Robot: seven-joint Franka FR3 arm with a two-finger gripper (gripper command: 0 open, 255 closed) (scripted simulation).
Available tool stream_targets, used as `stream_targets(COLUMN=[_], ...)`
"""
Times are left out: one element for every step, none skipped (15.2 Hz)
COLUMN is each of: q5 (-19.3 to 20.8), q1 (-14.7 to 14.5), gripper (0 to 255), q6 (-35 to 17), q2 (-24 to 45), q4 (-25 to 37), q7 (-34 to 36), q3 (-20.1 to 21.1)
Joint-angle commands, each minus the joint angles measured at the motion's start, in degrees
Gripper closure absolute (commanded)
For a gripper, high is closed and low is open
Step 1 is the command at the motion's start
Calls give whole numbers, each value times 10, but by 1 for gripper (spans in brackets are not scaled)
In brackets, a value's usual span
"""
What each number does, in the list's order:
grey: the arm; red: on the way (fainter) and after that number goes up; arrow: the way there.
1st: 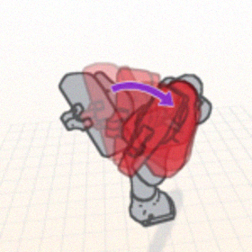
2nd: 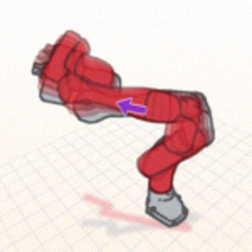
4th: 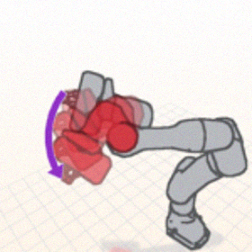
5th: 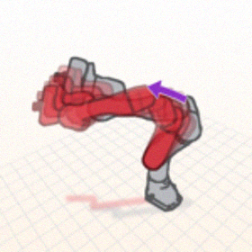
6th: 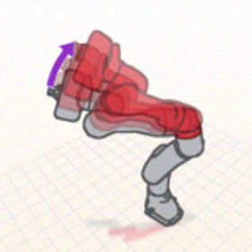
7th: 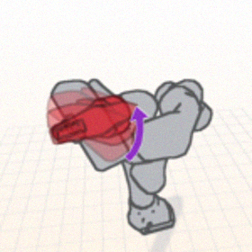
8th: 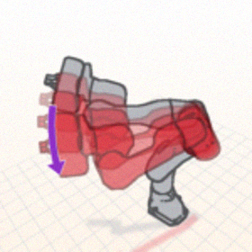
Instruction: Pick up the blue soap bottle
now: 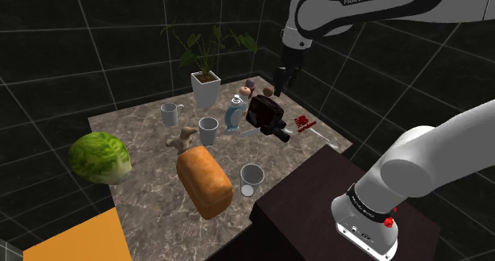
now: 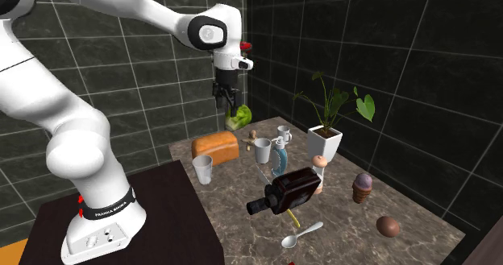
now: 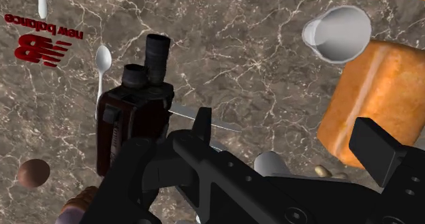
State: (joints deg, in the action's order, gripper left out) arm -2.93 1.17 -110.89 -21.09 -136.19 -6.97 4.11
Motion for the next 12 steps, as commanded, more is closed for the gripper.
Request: stream_targets(q5=[5, 8, 11, 15, 18, 22, 25, 29, 33, 36, 40, 44], q1=[1, 2, 3, 4, 5, 6, 6, 7, 7, 8, 8, 8], gripper=[0, 0, 0, 0, 0, 0, 0, 0, 0, 0, 0, 0], q6=[-33, -47, -60, -73, -85, -96, -106, -116, -125, -133, -141, -147], q2=[48, 69, 91, 112, 134, 156, 177, 199, 221, 243, 264, 286], q4=[19, 28, 38, 49, 60, 73, 86, 100, 114, 129, 145, 162], q7=[0, -2, -3, -4, -5, -5, -6, -6, -7, -7, -8, -8], q3=[3, 3, 3, 3, 3, 3, 3, 2, 2, 2, 1, 1])
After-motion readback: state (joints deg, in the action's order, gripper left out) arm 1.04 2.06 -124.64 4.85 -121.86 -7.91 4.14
